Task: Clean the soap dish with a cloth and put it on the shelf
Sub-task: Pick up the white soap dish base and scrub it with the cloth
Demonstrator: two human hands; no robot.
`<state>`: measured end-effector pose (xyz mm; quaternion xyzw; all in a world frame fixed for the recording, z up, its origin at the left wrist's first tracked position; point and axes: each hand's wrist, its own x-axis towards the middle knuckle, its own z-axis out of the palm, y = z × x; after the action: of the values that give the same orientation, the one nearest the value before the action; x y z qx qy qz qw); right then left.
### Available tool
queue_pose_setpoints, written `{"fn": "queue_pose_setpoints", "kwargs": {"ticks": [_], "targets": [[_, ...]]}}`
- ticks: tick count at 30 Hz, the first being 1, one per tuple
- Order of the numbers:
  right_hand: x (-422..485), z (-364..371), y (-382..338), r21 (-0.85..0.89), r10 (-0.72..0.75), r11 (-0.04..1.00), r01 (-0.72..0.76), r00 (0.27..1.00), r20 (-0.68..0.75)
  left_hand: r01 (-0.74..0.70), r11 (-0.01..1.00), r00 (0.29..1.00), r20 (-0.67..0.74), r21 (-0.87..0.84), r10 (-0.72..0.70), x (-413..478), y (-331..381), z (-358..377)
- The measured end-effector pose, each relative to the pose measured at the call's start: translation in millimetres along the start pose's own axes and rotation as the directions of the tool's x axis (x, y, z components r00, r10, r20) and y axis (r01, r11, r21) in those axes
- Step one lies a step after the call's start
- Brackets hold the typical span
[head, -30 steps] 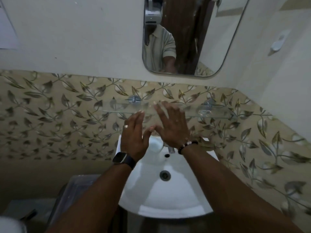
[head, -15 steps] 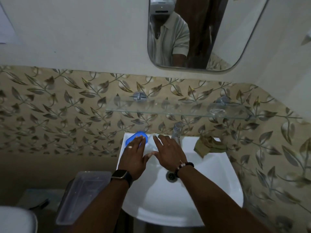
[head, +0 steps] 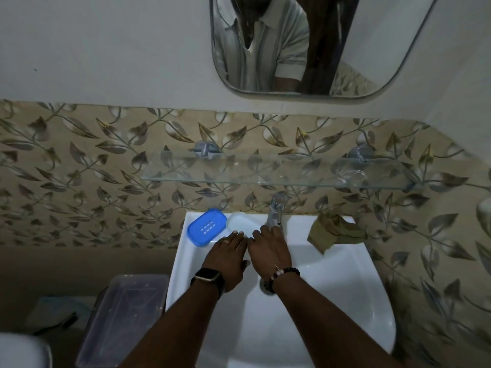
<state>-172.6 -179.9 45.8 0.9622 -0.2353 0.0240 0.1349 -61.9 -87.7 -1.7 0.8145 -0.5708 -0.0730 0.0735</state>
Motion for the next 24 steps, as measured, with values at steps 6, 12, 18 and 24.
{"fn": "queue_pose_setpoints", "kwargs": {"ticks": [6,12,18,24], "targets": [[9,13,-2,0.033,0.046,0.998,-0.044,0.997,-0.062,0.028,0.998,0.999,-0.025,-0.065,-0.029,-3,3,6],[10,11,-6,0.057,0.040,0.998,-0.037,0.997,-0.065,0.027,0.994,0.996,-0.080,-0.101,-0.036,-8,-3,12],[-6,3,-10,0.139,0.068,0.989,-0.047,0.985,-0.156,0.127,0.945,0.939,-0.269,-0.301,-0.212,-25,3,5],[-33,-17,-24,0.344,0.150,0.937,-0.059,0.958,-0.246,0.194,0.766,0.842,-0.297,-0.612,-0.450,-41,12,-14]]}}
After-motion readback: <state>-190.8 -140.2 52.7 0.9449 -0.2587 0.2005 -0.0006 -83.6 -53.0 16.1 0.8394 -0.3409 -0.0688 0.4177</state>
